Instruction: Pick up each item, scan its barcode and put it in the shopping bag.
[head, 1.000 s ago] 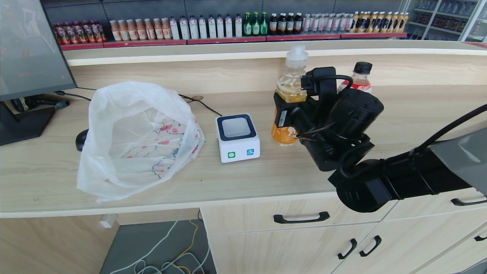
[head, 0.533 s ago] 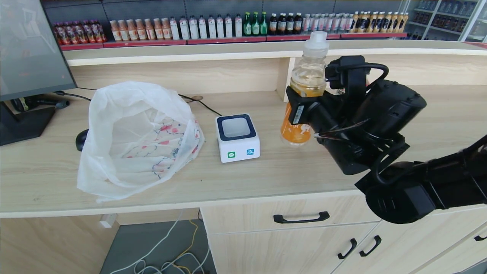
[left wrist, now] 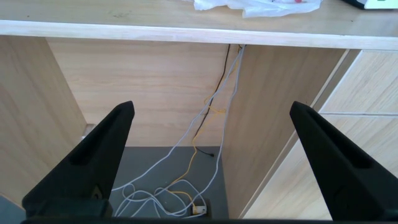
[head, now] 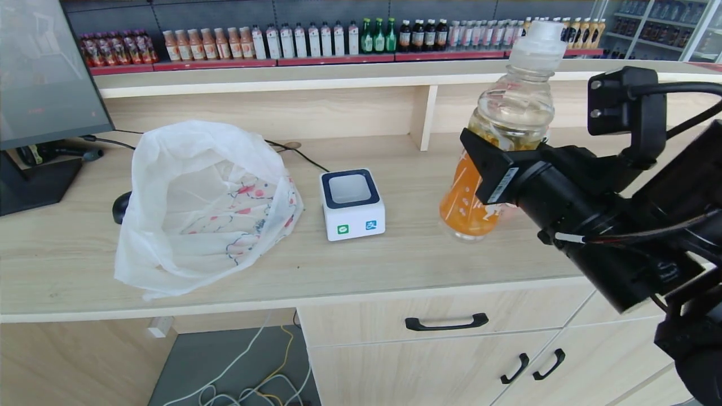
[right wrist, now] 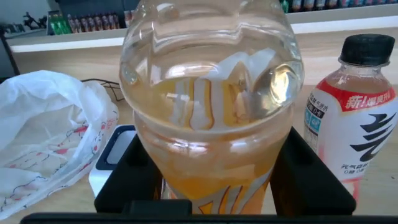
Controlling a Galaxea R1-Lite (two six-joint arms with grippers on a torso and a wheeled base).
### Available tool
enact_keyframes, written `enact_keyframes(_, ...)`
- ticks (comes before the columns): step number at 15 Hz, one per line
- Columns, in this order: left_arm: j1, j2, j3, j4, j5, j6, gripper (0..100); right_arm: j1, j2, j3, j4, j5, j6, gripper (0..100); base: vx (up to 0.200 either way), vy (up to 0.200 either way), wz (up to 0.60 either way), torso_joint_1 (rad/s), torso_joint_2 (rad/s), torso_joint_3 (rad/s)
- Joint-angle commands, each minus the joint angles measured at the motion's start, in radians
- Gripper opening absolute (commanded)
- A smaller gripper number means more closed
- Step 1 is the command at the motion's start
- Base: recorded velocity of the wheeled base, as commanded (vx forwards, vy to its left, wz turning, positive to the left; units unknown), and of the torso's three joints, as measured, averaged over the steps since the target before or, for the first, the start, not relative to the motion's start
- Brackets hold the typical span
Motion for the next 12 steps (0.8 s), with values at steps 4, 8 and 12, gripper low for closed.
enact_keyframes(4, 0.000, 0.000, 0.000, 0.000, -0.001, 0.001, 100, 0.063, -0.191, 0.193, 0.001, 0.001, 0.043, 0, 0.000, 0.000, 0.00, 0.000, 0.00, 0.000)
enact_keyframes(8, 0.000, 0.000, 0.000, 0.000, -0.001, 0.001, 100, 0.065, -0.258, 0.233, 0.011, 0.000, 0.050, 0, 0.000, 0.000, 0.00, 0.000, 0.00, 0.000)
enact_keyframes(12, 0.000, 0.000, 0.000, 0.000, 0.001, 0.001, 100, 0.083, -0.398, 0.440, 0.010, 0.007, 0.050, 0, 0.000, 0.000, 0.00, 0.000, 0.00, 0.000)
